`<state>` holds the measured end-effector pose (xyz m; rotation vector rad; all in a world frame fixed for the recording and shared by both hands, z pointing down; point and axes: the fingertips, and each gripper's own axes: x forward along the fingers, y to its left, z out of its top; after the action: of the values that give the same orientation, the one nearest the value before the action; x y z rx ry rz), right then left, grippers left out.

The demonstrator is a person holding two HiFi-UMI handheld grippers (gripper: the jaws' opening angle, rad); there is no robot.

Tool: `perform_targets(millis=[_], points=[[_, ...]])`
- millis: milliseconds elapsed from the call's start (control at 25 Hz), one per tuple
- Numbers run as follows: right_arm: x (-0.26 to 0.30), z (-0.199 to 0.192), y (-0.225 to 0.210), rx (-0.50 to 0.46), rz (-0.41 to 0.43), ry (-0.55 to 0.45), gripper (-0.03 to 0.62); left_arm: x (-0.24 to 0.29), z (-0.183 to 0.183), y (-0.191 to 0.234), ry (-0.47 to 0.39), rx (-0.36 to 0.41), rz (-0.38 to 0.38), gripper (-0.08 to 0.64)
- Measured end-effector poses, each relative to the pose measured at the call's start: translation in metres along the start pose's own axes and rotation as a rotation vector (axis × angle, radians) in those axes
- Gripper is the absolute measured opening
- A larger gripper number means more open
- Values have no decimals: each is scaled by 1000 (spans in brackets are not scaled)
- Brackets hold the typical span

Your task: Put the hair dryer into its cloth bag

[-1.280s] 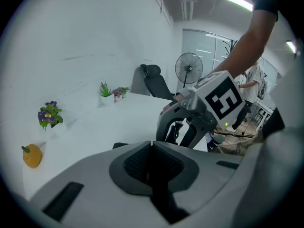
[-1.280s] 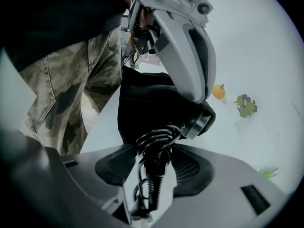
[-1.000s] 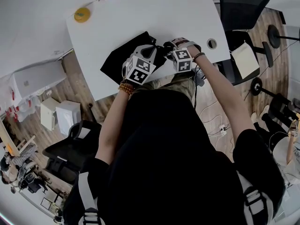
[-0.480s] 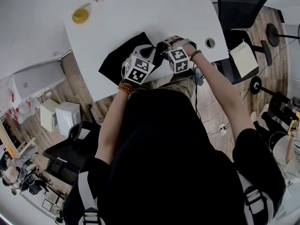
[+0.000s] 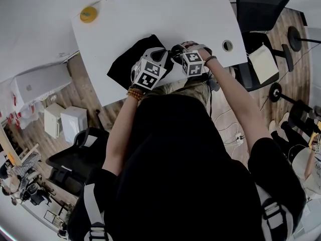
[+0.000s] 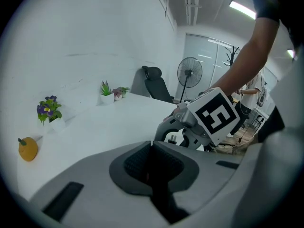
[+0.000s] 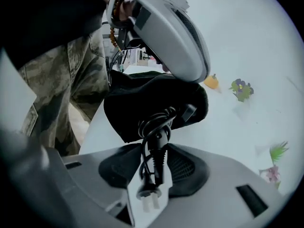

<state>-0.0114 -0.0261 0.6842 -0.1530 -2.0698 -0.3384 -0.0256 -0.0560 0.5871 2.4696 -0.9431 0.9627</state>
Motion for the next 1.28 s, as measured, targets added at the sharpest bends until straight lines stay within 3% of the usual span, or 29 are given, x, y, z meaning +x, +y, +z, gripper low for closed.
perform_targets(millis=[240,320,440,600,720,840,960,1160,1280], points=[[1,7,-5,-24,-14,2,176,8,-14,-6,62,9,-24,34],[2,4,-3,9,-9,21,179,10,-20,-5,81,-1,-26,34],[-6,-12,-2,250,-11,26,245,9,-31,-2,94,-35,-47,35],[-33,-32,-7,741,-82,-126,247,-5,-33,15,78,-136,-102,74],[-53,-44,-6,942,-180,-184,247,-22,-28,44,43,-168,-76,103],[-65,-34,1,1038,-226,-235,245,-31,-27,80,12,-201,-20,103],[-63,-13,9,1055,-235,-246,246,-27,-31,109,17,-217,13,103],[-33,3,18,1128,-232,-189,245,-8,-29,131,49,-159,32,102],[-13,9,26,1180,-208,-147,244,12,-38,137,124,-139,54,114]])
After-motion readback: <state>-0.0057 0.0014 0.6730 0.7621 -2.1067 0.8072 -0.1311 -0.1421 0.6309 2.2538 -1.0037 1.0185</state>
